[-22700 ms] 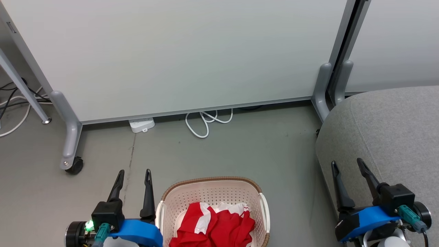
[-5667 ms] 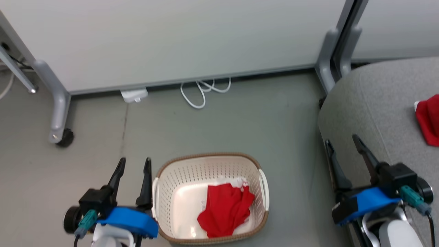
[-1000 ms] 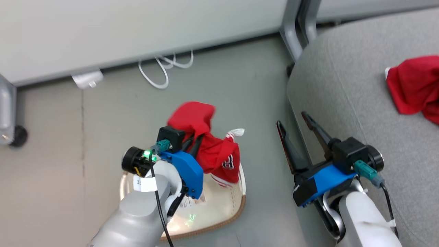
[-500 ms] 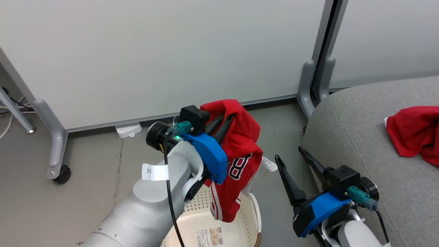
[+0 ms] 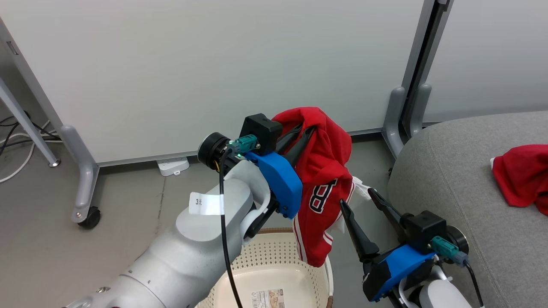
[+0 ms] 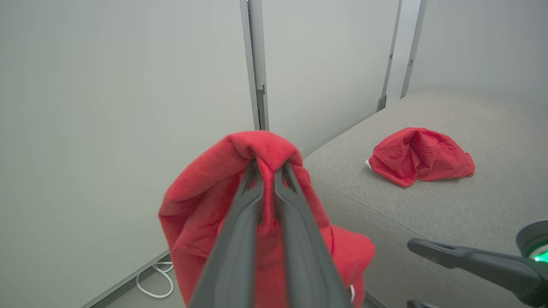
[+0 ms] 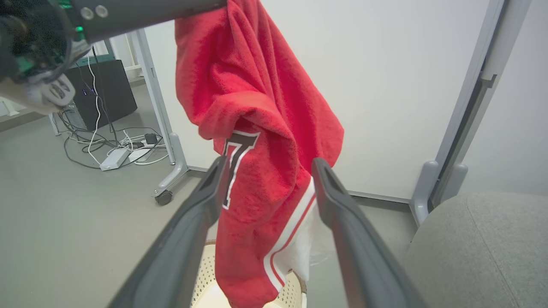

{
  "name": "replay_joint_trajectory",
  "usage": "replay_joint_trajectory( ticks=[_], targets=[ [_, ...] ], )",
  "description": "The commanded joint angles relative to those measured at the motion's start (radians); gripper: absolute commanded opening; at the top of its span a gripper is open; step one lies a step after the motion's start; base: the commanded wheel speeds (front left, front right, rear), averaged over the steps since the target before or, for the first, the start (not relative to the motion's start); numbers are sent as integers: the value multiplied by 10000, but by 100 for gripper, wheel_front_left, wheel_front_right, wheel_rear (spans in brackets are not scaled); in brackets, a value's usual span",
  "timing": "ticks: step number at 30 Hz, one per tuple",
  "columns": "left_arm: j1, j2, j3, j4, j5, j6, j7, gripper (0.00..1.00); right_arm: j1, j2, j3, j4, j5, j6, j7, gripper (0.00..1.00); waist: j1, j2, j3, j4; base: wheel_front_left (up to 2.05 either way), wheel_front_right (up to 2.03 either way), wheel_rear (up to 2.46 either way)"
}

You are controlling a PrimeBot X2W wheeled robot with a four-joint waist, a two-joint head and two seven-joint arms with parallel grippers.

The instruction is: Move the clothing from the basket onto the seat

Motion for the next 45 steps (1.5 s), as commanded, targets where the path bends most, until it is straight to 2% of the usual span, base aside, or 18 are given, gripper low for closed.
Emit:
replay_joint_trajectory(
  ticks=[1,13,25,36,37,39,40,45],
  targets=[
    [-88,3,-66,18,-58,28,11,0,151,-12,18,-12,2,1,-21,100,1,-1,13,-5,0,0,0],
    [-220,1,-440,143,-502,-49,-82,0,-590,-12,291,681,-220,1,253,100,1,-1,154,-95,0,0,0],
    [-371,1,-899,33,-932,-97,-212,0,-2877,-12,1222,3342,183,1,-135,100,1,-1,252,-23,0,0,0],
    [-455,1,-1275,74,-1296,-96,-327,0,-4561,-12,2625,5515,1556,1,-565,100,1,-1,225,-39,0,0,0],
    [-451,1,-1316,82,-1329,-95,-339,0,-4632,-12,2753,5644,1753,1,-610,53,1,-1,216,-45,0,0,0],
    [-455,-1,-1384,87,-1382,-93,-358,0,-4763,-12,2989,5876,2090,1,-625,30,1,-1,195,-57,0,0,0],
    [-461,1,-1408,86,-1421,-92,-351,0,-4835,-12,3092,5975,2221,1,-675,0,1,-1,188,-62,0,0,0],
    [-524,1,-1501,127,-1522,-62,-409,0,-5019,-12,3636,6391,2783,1,-866,0,1,-1,165,-100,0,0,0]
  ],
)
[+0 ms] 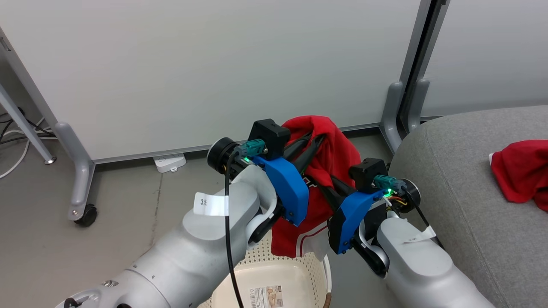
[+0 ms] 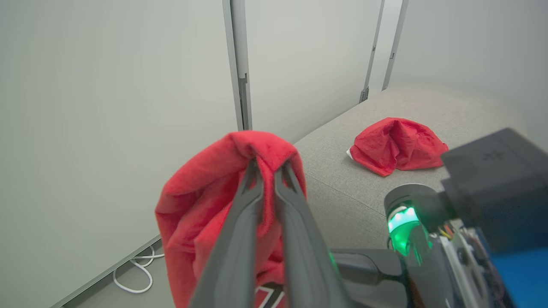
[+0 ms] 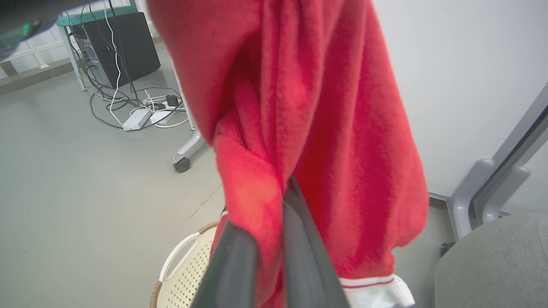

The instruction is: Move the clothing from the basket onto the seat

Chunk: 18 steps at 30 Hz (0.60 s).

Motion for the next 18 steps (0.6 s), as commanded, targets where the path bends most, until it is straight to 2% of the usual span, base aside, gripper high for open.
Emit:
replay_joint_trajectory(
  ticks=[1,18],
  targets=[
    [-150,-1,-11,28,-41,41,-98,0,-158,-12,144,127,137,1,-102,0,-1,-1,-2,-21,0,0,0],
    [-141,-1,-246,147,-351,125,-197,0,-579,-12,879,985,943,1,-634,0,-1,-1,-46,-89,0,0,0]
  ],
)
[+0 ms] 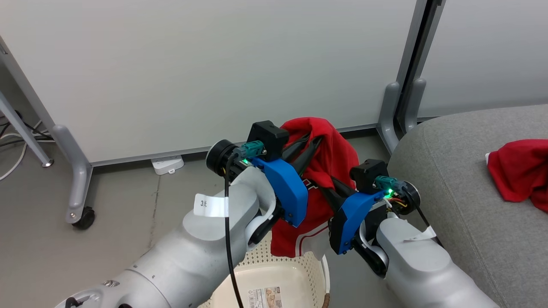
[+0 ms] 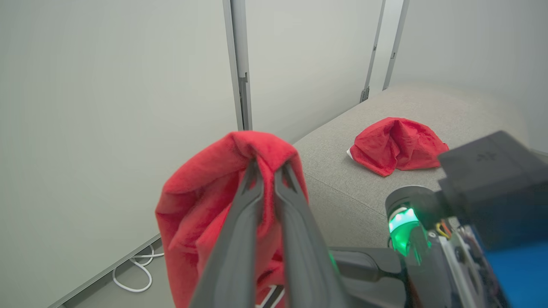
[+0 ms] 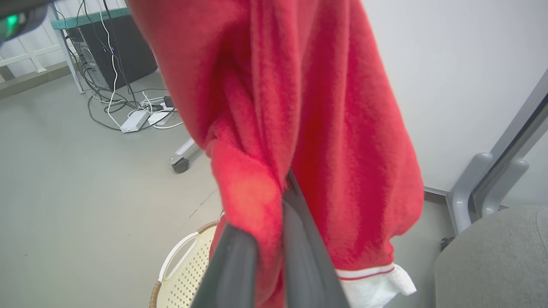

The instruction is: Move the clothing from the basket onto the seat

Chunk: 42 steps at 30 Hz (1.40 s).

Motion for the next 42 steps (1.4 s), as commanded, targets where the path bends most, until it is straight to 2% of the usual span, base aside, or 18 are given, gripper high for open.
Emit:
replay_joint_trajectory(
  ticks=[1,10,12,13,18,20,28,32,42],
  targets=[
    [-86,-1,22,26,-63,37,-76,0,-150,-12,46,54,67,1,-59,0,-1,-1,-4,-2,0,0,0],
    [-96,-1,-39,56,-175,88,-148,0,-290,-12,277,294,267,1,-199,0,-1,-1,-3,-43,0,0,0],
    [-68,-1,-40,81,-170,152,-174,45,-315,-12,312,314,311,1,-241,0,-1,-1,2,-48,0,0,0],
    [-15,0,-23,99,-173,152,-188,98,-320,-12,327,325,323,1,-255,0,-1,-1,6,-49,0,0,0],
    [404,0,304,61,-80,208,-290,100,-393,-11,312,300,317,1,-317,0,-1,-1,49,-52,0,0,0],
    [572,66,733,-175,150,262,-302,100,-412,-11,255,292,263,1,-335,0,-1,-1,82,-44,0,0,0],
    [2675,818,3037,-2342,2509,442,-303,100,-383,-13,-324,115,-133,1,-355,0,-1,-1,205,-21,0,0,0],
    [3971,1069,4073,-3193,3572,242,-305,100,-170,-62,-724,-129,-458,1,-354,0,-1,-1,256,-25,0,0,0],
    [6037,1163,6071,-4270,5763,50,-306,100,327,-107,-1530,-575,-1157,1,-357,0,-1,-1,324,1,0,0,0]
  ],
)
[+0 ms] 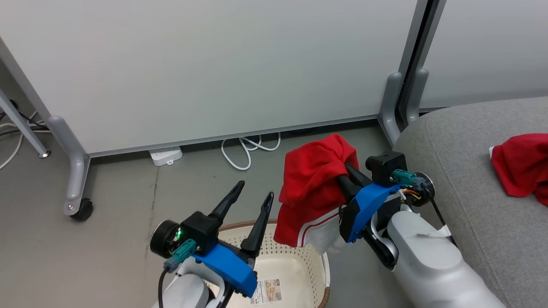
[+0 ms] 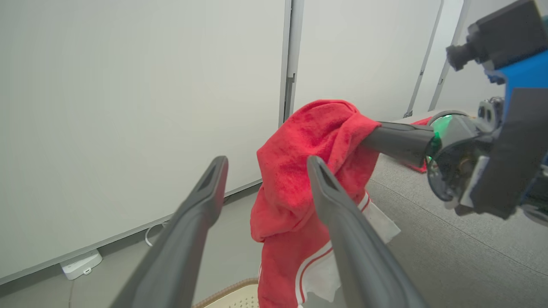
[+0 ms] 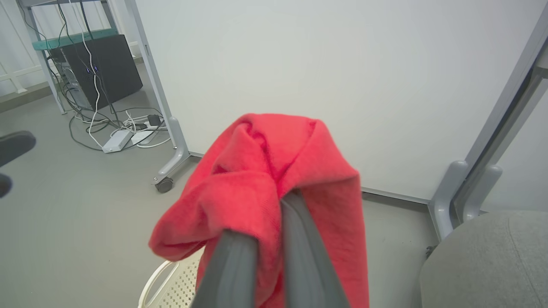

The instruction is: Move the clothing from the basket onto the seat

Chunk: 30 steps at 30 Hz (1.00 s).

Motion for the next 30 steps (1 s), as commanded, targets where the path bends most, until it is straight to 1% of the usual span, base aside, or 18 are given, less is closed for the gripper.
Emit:
replay_joint_trajectory(
  ticks=[1,9,14,22,30],
  targets=[
    [271,13,218,-102,166,-65,-49,100,158,-29,-79,-78,-101,1,-54,0,0,0,1,-3,0,0,0],
    [1253,-159,1322,-428,956,-291,-50,100,397,-7,-425,-205,-340,1,-54,0,0,0,-43,21,0,0,0],
    [1519,-241,1569,-370,1327,-382,-50,100,472,8,-547,-221,-438,1,-55,0,0,0,-87,37,0,0,0],
    [1658,-425,1864,-279,1518,-459,-50,100,594,27,-614,-249,-505,1,-55,0,0,0,-95,5,0,0,0],
    [1682,-526,1856,-296,1519,-468,-49,100,555,33,-611,-279,-564,1,-54,0,0,0,-34,-290,0,0,0]
  ],
)
